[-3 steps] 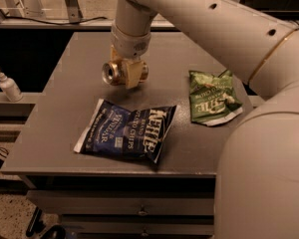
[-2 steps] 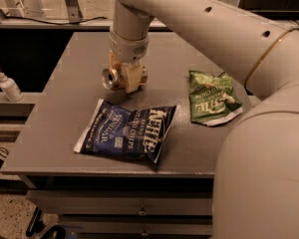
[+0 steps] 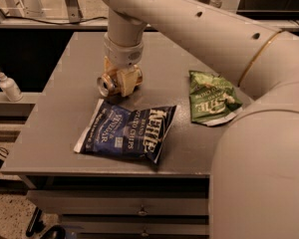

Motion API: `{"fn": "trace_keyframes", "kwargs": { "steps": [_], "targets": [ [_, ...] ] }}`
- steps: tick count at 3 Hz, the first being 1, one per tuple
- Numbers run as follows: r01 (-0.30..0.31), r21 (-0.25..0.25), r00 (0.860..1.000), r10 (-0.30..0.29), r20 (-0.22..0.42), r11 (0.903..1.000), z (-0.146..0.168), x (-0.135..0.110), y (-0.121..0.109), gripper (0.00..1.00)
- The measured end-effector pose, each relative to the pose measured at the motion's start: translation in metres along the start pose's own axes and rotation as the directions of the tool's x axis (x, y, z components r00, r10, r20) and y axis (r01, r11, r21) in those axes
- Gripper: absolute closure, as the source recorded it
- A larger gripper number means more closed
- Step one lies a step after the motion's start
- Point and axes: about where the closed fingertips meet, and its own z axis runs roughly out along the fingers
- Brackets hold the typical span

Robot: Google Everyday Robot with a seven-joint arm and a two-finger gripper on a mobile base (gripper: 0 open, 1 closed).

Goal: Knock orange can over

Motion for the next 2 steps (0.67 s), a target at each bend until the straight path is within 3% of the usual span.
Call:
{"fn": "trace_keyframes", "kwargs": {
  "steps": [1, 2],
  "targets": [
    [0.012, -0.01, 1.0, -0.012, 0.001, 0.9999, 0.0045, -0.003, 0.0014, 0.11],
    [0.028, -0.012, 1.0, -0.028, -0.013, 0.9995, 0.0038, -0.0004, 0.0004, 0.0]
  ]
}}
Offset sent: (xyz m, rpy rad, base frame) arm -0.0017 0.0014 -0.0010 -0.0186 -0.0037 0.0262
